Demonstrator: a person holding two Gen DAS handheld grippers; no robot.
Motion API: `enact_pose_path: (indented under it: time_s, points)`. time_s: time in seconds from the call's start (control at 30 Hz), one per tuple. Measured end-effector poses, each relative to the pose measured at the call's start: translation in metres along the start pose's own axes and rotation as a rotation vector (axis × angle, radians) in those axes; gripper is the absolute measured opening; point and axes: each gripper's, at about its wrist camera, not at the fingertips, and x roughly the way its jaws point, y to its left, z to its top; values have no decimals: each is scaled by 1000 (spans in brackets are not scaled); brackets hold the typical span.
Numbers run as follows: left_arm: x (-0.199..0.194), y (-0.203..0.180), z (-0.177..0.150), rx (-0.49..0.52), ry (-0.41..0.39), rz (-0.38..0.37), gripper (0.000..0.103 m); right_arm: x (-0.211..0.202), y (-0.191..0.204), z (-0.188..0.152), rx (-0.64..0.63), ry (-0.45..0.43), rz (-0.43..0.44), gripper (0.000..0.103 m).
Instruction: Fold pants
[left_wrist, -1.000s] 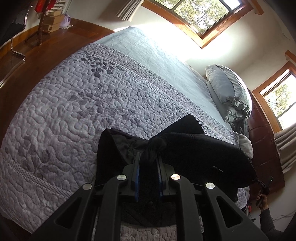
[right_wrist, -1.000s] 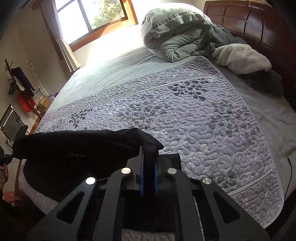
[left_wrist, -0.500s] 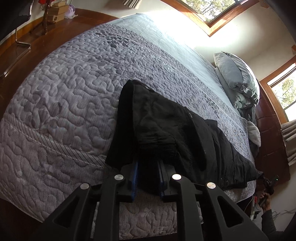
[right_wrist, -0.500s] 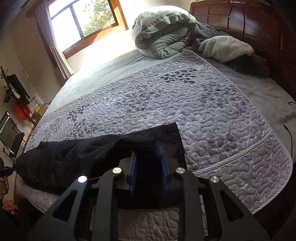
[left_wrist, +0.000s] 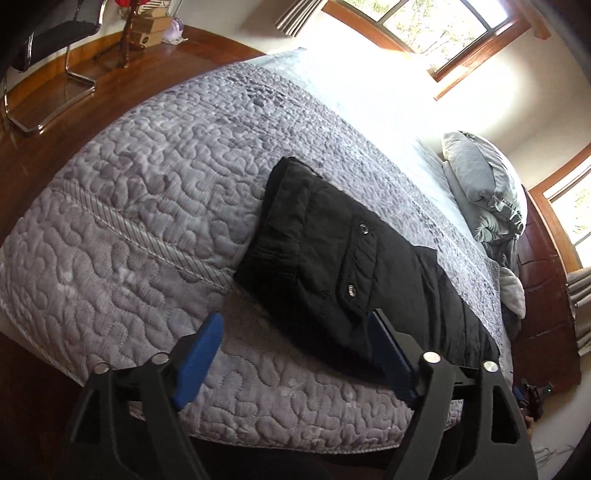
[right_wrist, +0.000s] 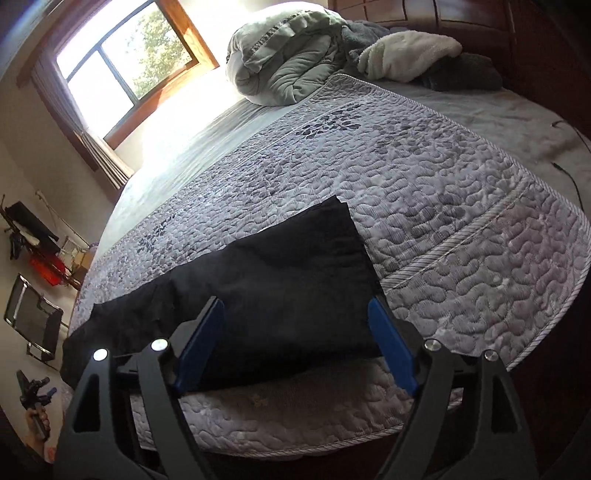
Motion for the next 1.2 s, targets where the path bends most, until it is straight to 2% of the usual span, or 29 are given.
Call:
enact_pose_path:
  time_s: [0.1, 0.2, 0.37, 0.43, 0.47, 0.5, 0.53, 0.6, 0.67, 0.7, 0.77, 0.87, 1.1, 1.2]
  points:
    - [12, -12, 1, -4, 3, -13, 92, 0, -19, -13, 212, 24, 99, 82]
    - [36, -16, 9, -9, 24, 39, 94, 8, -33, -31, 400, 50, 207, 82]
    - [62, -10, 13, -56, 55, 98, 94, 29, -52, -48, 510, 60, 175, 77]
    - [71, -9, 13, -55, 83, 116, 92, 39, -58, -49, 523, 63, 167, 77]
    - [75, -10, 12, -52, 98, 110, 82, 43, -62, -47, 532, 54, 163, 77]
    - [79, -11, 12, -48, 124, 105, 63, 49, -67, -44, 545, 48, 167, 77]
    - [83, -13, 12, -42, 145, 109, 58, 53, -72, -40, 569, 38, 173, 76]
    - [87, -15, 12, -34, 154, 134, 50, 61, -75, -30, 585, 21, 205, 62]
    - [89, -15, 12, -37, 160, 151, 42, 67, -71, -15, 535, 18, 187, 17]
    - [90, -12, 13, -43, 162, 170, 33, 70, -67, -8, 510, 21, 180, 13]
    - [91, -9, 12, -59, 165, 174, 28, 70, -54, 7, 436, 6, 162, 10]
    - [90, -14, 13, -42, 166, 204, 23, 62, -40, 18, 380, -45, 198, 10]
    - [87, -14, 20, -31, 170, 237, 22, 88, -81, -20, 511, 16, 166, 10]
    - [84, -11, 23, -25, 179, 239, 21, 94, -90, -26, 510, 44, 156, 10]
